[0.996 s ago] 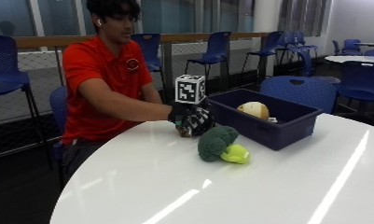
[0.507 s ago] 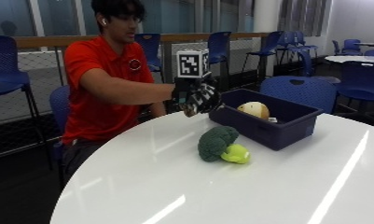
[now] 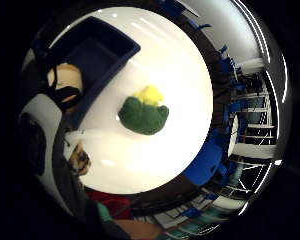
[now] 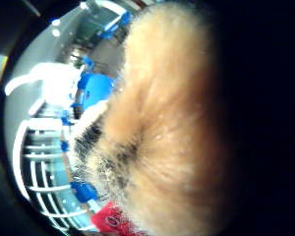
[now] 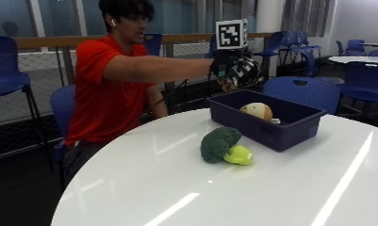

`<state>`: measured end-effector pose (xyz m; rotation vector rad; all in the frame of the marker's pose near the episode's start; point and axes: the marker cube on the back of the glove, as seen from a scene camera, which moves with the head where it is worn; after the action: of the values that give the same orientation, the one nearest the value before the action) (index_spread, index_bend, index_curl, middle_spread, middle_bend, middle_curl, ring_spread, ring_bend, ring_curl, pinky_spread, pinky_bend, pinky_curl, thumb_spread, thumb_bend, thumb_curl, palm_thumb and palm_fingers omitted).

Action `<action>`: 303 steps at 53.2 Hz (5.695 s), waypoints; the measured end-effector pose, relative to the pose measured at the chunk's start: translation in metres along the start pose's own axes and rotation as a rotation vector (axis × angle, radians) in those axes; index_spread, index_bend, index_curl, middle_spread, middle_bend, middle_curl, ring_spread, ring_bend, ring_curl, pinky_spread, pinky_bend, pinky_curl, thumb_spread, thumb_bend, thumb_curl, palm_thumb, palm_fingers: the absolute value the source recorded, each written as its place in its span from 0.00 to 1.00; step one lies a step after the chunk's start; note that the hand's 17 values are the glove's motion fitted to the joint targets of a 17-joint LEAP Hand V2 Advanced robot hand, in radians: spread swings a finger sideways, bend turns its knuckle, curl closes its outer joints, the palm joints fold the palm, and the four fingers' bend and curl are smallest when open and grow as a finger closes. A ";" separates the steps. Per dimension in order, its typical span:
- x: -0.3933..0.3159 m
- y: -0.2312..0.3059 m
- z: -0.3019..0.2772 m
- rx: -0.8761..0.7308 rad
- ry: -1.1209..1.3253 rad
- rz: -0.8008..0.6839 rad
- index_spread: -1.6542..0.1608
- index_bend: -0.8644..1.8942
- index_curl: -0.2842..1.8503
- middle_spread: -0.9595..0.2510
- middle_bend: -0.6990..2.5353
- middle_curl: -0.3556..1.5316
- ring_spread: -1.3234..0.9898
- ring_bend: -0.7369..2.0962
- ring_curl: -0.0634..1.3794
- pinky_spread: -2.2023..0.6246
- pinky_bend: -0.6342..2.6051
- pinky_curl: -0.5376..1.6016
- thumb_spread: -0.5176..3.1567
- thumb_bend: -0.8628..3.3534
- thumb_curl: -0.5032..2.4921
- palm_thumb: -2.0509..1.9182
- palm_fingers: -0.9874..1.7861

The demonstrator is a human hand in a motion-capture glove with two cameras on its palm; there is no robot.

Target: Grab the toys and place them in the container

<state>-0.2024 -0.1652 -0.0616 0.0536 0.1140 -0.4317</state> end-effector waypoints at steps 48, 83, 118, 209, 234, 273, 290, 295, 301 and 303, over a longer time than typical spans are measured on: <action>-0.004 -0.015 0.003 -0.122 0.001 0.031 0.74 0.35 0.19 0.63 0.27 0.46 0.51 0.42 0.27 0.79 0.46 0.41 0.42 0.19 0.32 0.51 0.31; 0.138 0.040 0.097 -0.244 0.043 0.250 0.75 0.35 0.21 0.71 0.26 0.38 0.55 0.34 0.25 0.81 0.42 0.39 0.41 0.19 0.27 0.50 0.29; 0.158 0.036 0.177 -0.373 0.053 0.287 0.69 0.42 0.25 0.72 0.22 0.30 0.57 0.34 0.24 0.80 0.54 0.45 0.43 0.20 0.26 0.52 0.36; 0.055 -0.009 -0.002 -0.019 0.037 0.186 0.62 0.38 0.53 0.41 0.32 0.41 0.35 0.56 0.40 0.61 0.48 0.44 0.31 0.22 0.49 0.69 0.74; -0.064 -0.045 0.000 -0.022 0.002 0.017 0.61 0.37 0.61 0.40 0.31 0.45 0.35 0.56 0.41 0.61 0.48 0.45 0.31 0.21 0.52 0.69 0.72; -0.053 -0.038 0.049 -0.223 0.042 0.052 0.67 0.34 0.45 0.69 0.26 0.39 0.55 0.35 0.28 0.77 0.52 0.44 0.43 0.19 0.38 0.50 0.26; 0.021 0.018 0.069 -0.176 -0.076 0.050 0.70 0.36 0.36 0.73 0.26 0.35 0.58 0.32 0.26 0.81 0.49 0.42 0.43 0.18 0.30 0.49 0.28; 0.049 0.037 0.073 -0.163 -0.123 0.128 0.71 0.36 0.34 0.73 0.26 0.35 0.59 0.32 0.26 0.81 0.48 0.41 0.42 0.18 0.28 0.48 0.28; 0.086 0.062 0.079 -0.156 -0.148 0.186 0.72 0.36 0.32 0.73 0.26 0.34 0.59 0.32 0.25 0.81 0.48 0.41 0.42 0.18 0.27 0.48 0.28; 0.095 0.069 0.081 -0.156 -0.135 0.198 0.72 0.36 0.32 0.73 0.26 0.34 0.59 0.32 0.25 0.81 0.47 0.41 0.42 0.18 0.26 0.48 0.28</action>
<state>-0.0800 -0.1481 0.0093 -0.1170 0.0087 -0.2269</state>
